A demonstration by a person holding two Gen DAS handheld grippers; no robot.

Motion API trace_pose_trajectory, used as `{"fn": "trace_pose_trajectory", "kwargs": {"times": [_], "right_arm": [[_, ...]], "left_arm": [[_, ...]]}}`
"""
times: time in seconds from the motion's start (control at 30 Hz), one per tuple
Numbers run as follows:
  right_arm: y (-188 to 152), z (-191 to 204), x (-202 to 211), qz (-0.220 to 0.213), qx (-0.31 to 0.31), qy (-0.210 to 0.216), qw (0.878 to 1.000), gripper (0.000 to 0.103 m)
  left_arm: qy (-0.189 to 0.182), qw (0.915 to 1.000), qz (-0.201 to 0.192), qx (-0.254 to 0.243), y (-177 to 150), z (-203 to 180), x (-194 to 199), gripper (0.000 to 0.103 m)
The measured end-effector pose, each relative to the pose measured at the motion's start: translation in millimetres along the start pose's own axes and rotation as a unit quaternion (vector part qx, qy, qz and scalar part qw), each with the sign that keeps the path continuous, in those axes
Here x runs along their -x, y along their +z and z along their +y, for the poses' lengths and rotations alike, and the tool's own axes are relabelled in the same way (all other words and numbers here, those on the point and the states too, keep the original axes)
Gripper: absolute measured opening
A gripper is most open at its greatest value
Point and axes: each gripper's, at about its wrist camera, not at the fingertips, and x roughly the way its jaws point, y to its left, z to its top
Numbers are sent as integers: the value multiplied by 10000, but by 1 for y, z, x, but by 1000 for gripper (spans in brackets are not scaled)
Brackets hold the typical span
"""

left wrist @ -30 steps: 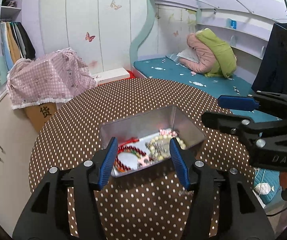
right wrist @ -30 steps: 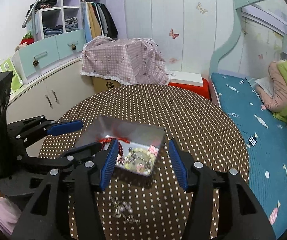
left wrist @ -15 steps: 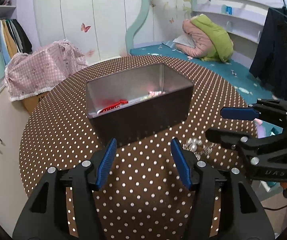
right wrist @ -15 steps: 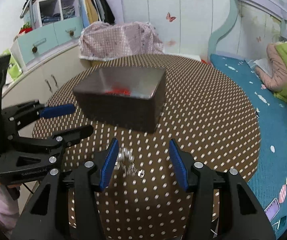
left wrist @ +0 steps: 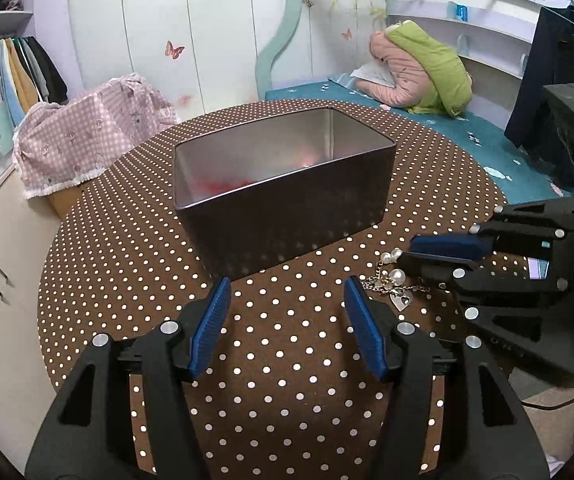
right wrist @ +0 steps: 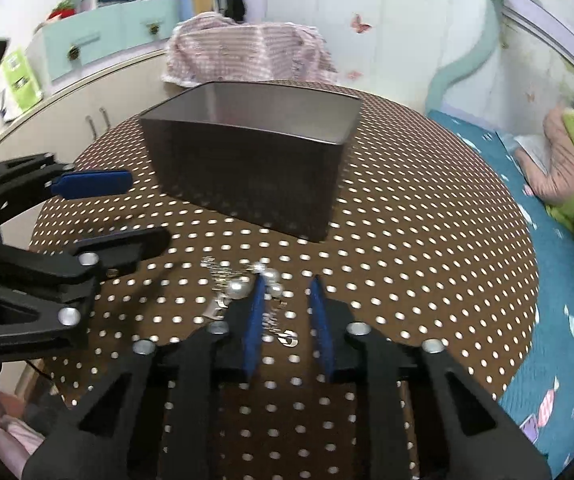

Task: Organize jewelry
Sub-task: 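Grasp the silver pearl chain with the right gripper and lift it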

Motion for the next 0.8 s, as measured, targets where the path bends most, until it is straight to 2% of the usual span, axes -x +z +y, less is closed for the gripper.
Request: {"fn": "trace_pose_trajectory", "kwargs": {"times": [0.1, 0.2, 0.43, 0.63, 0.8], "right_arm": [[1, 3, -3, 5, 70, -17, 10000, 7], [7, -6, 0, -39, -181, 49, 9998, 6], [26, -15, 39, -633, -389, 293, 9968, 6], [43, -19, 77, -1151, -363, 233, 9924, 6], [47, -24, 90, -1327, -367, 83, 9904, 6]], "left_arm": [[-27, 10000, 9, -14, 2, -2, -1, 60], [-90, 10000, -10, -29, 2, -4, 0, 60], [-293, 9996, -24, 9, 6, -7, -3, 60], [-428, 9990, -2, -137, 10, -17, -8, 60], [-637, 9975, -29, -293, 14, -26, -14, 64]]}}
